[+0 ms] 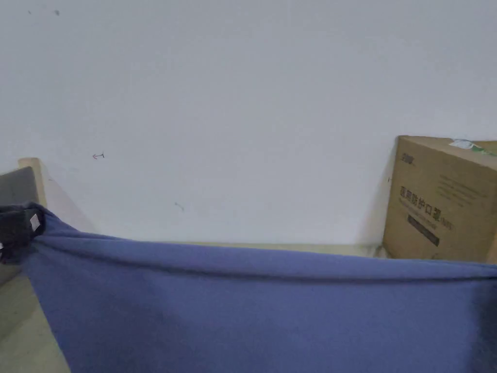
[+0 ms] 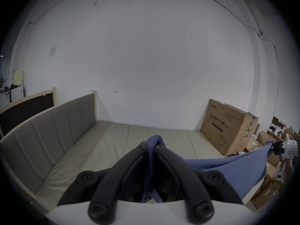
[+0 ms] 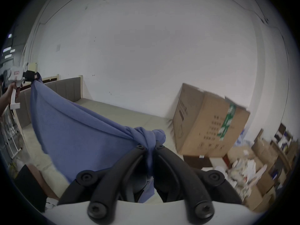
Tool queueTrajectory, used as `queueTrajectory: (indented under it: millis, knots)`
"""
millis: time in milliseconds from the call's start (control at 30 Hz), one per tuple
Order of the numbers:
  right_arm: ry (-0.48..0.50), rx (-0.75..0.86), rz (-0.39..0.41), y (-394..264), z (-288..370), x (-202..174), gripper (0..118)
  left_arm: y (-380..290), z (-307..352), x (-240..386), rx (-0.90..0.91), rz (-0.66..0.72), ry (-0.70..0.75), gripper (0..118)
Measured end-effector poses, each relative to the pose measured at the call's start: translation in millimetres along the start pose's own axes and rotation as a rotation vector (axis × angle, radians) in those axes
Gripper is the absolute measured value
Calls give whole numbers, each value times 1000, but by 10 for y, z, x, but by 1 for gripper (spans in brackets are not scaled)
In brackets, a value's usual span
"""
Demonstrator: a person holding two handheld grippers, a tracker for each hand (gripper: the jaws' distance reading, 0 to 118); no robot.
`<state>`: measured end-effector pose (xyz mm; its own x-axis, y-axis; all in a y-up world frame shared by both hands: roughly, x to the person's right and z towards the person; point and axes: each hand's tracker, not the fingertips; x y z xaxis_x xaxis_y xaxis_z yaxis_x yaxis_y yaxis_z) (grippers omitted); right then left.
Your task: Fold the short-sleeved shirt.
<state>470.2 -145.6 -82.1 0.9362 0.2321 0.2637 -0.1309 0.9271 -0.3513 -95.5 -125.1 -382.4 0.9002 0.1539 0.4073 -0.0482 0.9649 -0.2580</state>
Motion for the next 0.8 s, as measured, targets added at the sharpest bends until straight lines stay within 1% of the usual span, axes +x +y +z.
queueTrajectory:
  millis: [67, 133, 167, 233, 367, 433, 467, 533, 633, 700, 733, 800]
  knots:
    - [0, -4, -15, 241, -374, 34, 4, 114, -229, -40, 7, 27, 18, 4]
    - [-19, 1, -25, 527, -720, 28, 4, 247, -481, -32, 11, 25, 40, 4]
    - [-32, 10, -34, 680, -896, 26, 4, 320, -633, -33, 13, 14, 55, 4]
    - [-74, 48, -27, 911, -1220, 79, 4, 456, -925, -35, 22, -34, 85, 4]
    - [-137, 129, -41, 1321, -1771, 144, 4, 719, -1537, -78, 36, -56, 98, 4]
    - [-169, 160, -35, 1441, -2020, 158, 4, 785, -1757, -10, 58, -73, 106, 4]
    - [-178, 172, -34, 1446, -2204, 250, 4, 797, -1871, 9, 63, -77, 115, 4]
    - [-188, 184, -33, 1426, -2440, 271, 4, 730, -2067, 53, 77, -72, 117, 4]
    - [-197, 160, -41, 1178, -2810, 274, 4, 408, -2380, 98, 49, -116, 131, 4]
    - [-191, 128, -54, 851, -3023, 271, 4, 33, -2521, 102, 33, -121, 115, 4]
    - [-184, 117, -64, 645, -3013, 163, 4, -171, -2580, 87, 7, -116, 101, 4]
    - [-147, 59, -79, 138, -3135, 123, 4, -670, -2692, 42, -88, -113, 92, 4]
